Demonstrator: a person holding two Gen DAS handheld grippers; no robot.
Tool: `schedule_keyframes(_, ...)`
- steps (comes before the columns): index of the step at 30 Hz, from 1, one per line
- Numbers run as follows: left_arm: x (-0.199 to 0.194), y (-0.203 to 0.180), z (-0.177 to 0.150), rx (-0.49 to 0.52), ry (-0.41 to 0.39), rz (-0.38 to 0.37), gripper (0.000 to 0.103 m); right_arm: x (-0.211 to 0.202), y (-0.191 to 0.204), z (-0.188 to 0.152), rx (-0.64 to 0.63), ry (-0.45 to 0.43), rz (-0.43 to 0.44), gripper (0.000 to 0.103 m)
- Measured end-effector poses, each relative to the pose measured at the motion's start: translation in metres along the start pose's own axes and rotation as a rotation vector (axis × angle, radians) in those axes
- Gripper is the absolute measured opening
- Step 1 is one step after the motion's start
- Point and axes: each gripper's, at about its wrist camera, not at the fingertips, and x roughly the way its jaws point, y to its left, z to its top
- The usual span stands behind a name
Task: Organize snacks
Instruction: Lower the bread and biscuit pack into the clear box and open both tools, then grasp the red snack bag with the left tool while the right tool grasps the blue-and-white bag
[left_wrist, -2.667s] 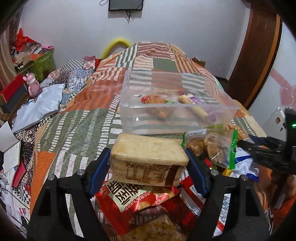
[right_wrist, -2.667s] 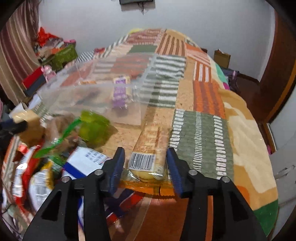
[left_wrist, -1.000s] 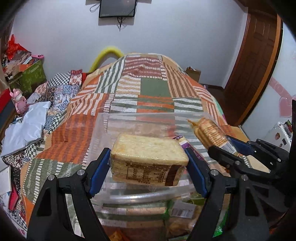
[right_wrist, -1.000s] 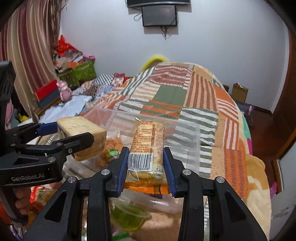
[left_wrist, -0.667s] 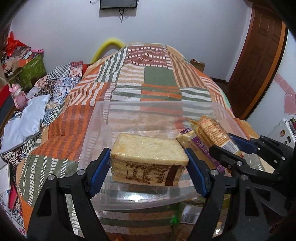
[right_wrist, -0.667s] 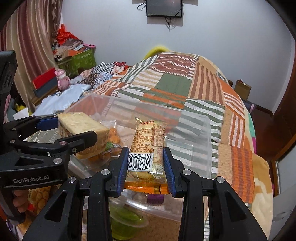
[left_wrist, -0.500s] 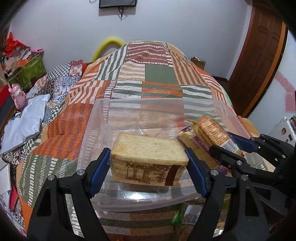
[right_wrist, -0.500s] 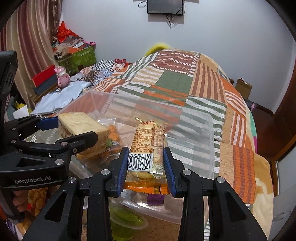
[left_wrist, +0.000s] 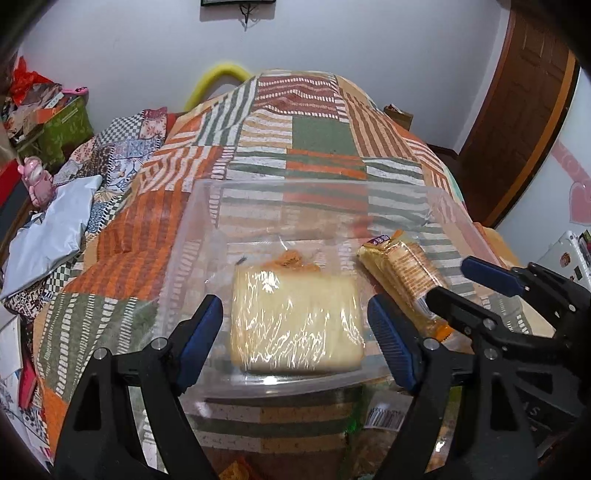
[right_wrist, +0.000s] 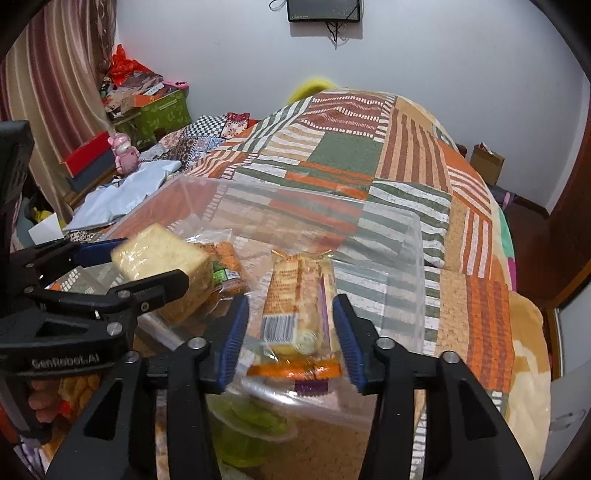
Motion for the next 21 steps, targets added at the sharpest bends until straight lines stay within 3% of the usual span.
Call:
schedule_keyframes(10,-0.058,0.002,-0.006,-0.006,-0.079,-0.003,0.087,-0.056,0.002,-0.007,0.008,-0.099,-0.025,0.062)
schedule_keyframes(18,-0.108,0.004,-0.038,0.023,-0.106,0.019,0.091,-0.103,0.012,-0.029,0.01,-0.16,-0.026,0.067)
schedule_keyframes(21,-0.118,0.002,-0.051,0.041,-0.108,0.035,0.093,-0.111,0.016,-0.04,0.008,-0.169,-0.036,0.074)
